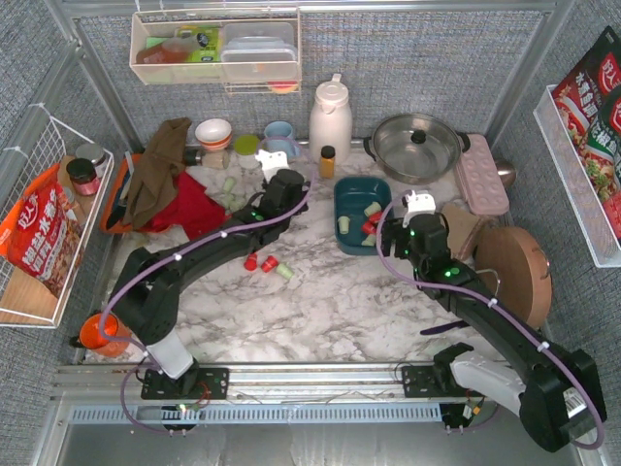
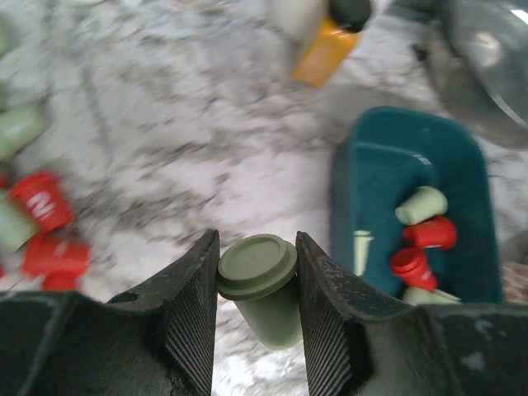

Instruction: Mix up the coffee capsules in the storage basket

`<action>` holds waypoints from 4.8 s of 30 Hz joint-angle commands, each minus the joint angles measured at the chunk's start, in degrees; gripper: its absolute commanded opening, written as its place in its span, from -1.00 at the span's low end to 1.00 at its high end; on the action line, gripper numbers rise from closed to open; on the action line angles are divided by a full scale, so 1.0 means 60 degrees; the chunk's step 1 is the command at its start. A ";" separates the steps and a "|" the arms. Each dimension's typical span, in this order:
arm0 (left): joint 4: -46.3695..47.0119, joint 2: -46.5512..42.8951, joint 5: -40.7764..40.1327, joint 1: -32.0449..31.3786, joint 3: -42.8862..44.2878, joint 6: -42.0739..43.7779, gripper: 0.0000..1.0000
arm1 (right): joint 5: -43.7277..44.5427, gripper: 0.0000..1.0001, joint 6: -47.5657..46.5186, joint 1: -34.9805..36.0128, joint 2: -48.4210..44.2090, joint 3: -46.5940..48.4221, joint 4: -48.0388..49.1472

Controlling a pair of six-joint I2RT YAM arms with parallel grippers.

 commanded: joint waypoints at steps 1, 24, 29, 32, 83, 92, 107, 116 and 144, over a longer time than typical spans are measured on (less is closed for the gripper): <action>0.4014 0.0581 0.1615 -0.0070 -0.0073 0.2018 -0.23 | 0.0586 0.65 0.0137 -0.0102 -0.0327 -0.0239 0.0594; 0.5310 0.3828 0.2045 -0.0973 0.1609 0.3308 0.43 | 0.0294 0.65 0.0401 -0.0495 -0.0014 -0.0329 0.0723; 0.5139 0.2709 0.1170 -0.0977 0.0861 0.3380 0.44 | 0.0175 0.66 0.0387 -0.0525 -0.0042 -0.0319 0.0709; 0.4840 0.1597 0.0652 -0.0971 0.0086 0.3518 0.44 | 0.0005 0.66 0.0323 -0.0539 0.0032 -0.0305 0.0740; -0.1231 -0.1272 0.1127 0.1350 -0.4080 0.0765 0.21 | -0.0792 0.66 0.0240 -0.0554 0.0749 0.0011 0.0556; -0.1281 -0.0462 0.1974 0.1617 -0.3714 0.1308 -0.05 | -0.0891 0.66 0.0225 -0.0553 0.0895 0.0098 0.0486; -0.1466 0.0318 0.2419 0.1883 -0.3605 0.1401 -0.03 | -0.0985 0.66 0.0211 -0.0554 0.1057 0.0202 0.0394; -0.0816 -0.0539 0.2675 0.1883 -0.4002 0.1698 -0.17 | -0.1003 0.66 0.0189 -0.0563 0.1057 0.0230 0.0350; 0.7773 -0.5031 0.6217 -0.0783 -0.7196 0.6366 -0.25 | -0.5928 0.54 0.4600 0.1711 0.0713 0.0842 0.2941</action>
